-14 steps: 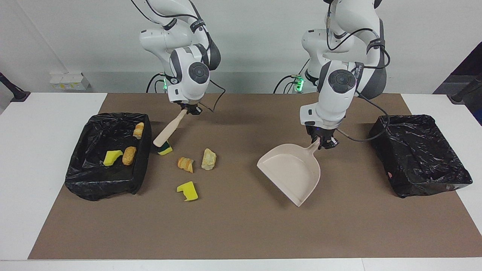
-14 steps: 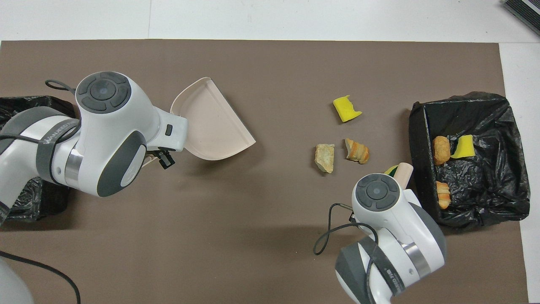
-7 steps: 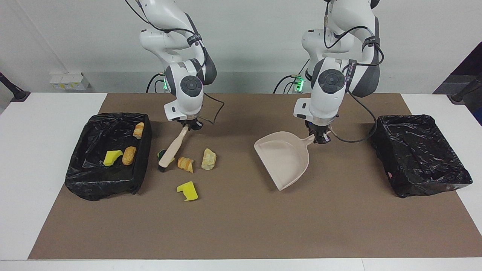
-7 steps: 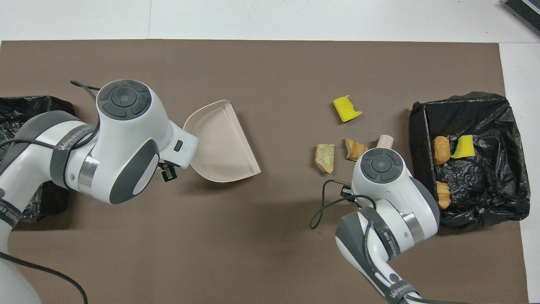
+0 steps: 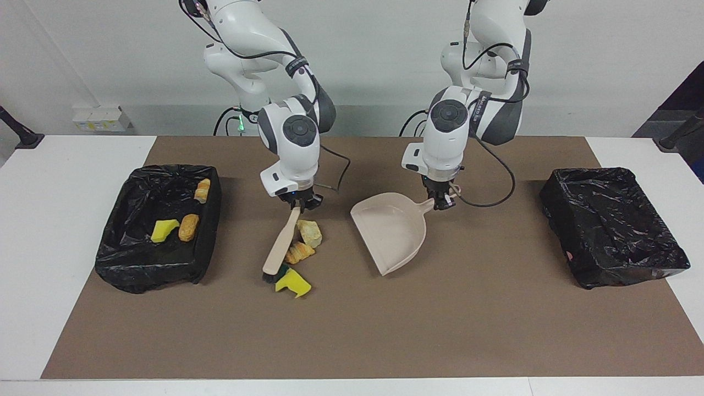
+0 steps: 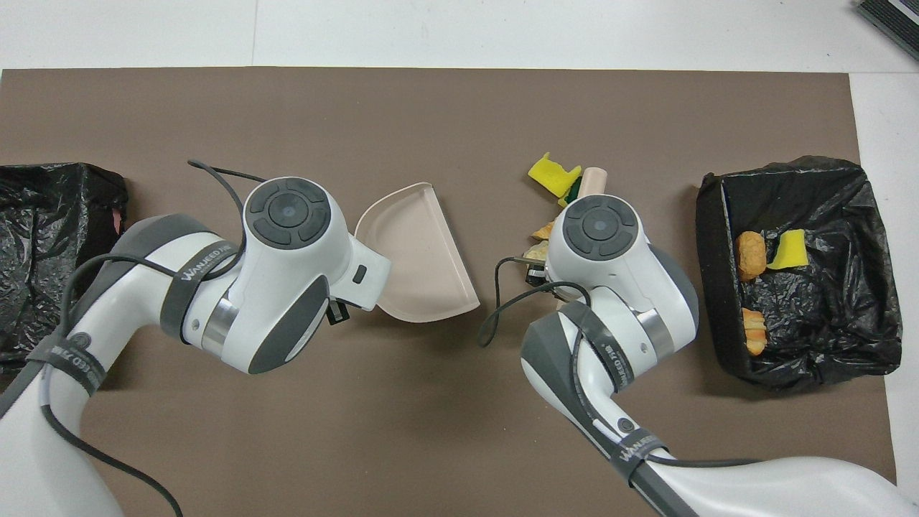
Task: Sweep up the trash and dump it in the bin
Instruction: 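Hold the dustpan with the left gripper while the right gripper sweeps trash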
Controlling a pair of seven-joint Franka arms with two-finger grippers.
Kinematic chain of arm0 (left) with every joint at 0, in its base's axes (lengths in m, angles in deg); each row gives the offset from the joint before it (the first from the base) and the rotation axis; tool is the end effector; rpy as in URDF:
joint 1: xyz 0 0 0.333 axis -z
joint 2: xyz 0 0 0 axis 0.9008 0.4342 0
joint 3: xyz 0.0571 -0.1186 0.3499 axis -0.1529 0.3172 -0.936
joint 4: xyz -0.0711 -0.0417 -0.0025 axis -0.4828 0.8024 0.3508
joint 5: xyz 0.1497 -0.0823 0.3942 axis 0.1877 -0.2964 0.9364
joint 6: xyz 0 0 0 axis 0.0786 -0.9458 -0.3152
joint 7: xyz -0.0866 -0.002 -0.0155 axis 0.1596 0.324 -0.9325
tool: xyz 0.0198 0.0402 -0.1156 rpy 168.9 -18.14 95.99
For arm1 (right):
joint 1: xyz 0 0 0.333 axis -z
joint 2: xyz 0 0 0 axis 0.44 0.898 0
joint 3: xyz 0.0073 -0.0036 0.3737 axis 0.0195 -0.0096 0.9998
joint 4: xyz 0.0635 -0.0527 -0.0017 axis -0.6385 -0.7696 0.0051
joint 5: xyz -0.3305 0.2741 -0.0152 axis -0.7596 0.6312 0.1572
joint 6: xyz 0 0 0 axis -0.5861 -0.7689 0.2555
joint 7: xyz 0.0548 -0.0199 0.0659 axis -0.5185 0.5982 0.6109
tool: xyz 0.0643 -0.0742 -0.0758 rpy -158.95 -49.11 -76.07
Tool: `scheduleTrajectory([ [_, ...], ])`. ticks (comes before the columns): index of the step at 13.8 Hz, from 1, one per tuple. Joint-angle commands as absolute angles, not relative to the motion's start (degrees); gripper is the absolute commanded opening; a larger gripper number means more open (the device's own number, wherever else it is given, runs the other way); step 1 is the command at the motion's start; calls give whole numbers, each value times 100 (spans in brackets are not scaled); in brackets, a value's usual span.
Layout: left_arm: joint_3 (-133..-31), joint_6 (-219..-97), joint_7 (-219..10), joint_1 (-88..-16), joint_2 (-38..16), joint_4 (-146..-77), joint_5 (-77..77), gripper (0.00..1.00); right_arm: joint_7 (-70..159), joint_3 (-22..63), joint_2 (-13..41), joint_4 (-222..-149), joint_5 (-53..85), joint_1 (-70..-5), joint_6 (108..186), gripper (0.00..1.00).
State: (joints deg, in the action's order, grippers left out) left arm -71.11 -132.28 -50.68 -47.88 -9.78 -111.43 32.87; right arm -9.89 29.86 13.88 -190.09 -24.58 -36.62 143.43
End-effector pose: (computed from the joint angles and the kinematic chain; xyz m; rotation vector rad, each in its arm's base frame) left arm 0.5512 -0.3019 0.4145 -2.4802 1.7977 0.2043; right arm 0.5835 0.2688 0.3811 2.9614 -0.3836 -0.1128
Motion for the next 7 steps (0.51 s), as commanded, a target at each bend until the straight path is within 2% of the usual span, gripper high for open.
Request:
scheduleTrajectory([
  [1,-7168,-13493,-5337,-4713,-1086,-11359,3338,0,-338,3010,1502,-18570,-2516,-3526,14058,0],
  [4,-7168,-13643,-5707,-4617,-1139,-11509,3329,0,761,2966,1273,-18561,-2533,-3235,13698,0],
  [7,-7168,-13617,-6023,-4476,-1095,-11544,3329,0,1349,2966,1229,-18763,-2533,-2823,13697,0],
])
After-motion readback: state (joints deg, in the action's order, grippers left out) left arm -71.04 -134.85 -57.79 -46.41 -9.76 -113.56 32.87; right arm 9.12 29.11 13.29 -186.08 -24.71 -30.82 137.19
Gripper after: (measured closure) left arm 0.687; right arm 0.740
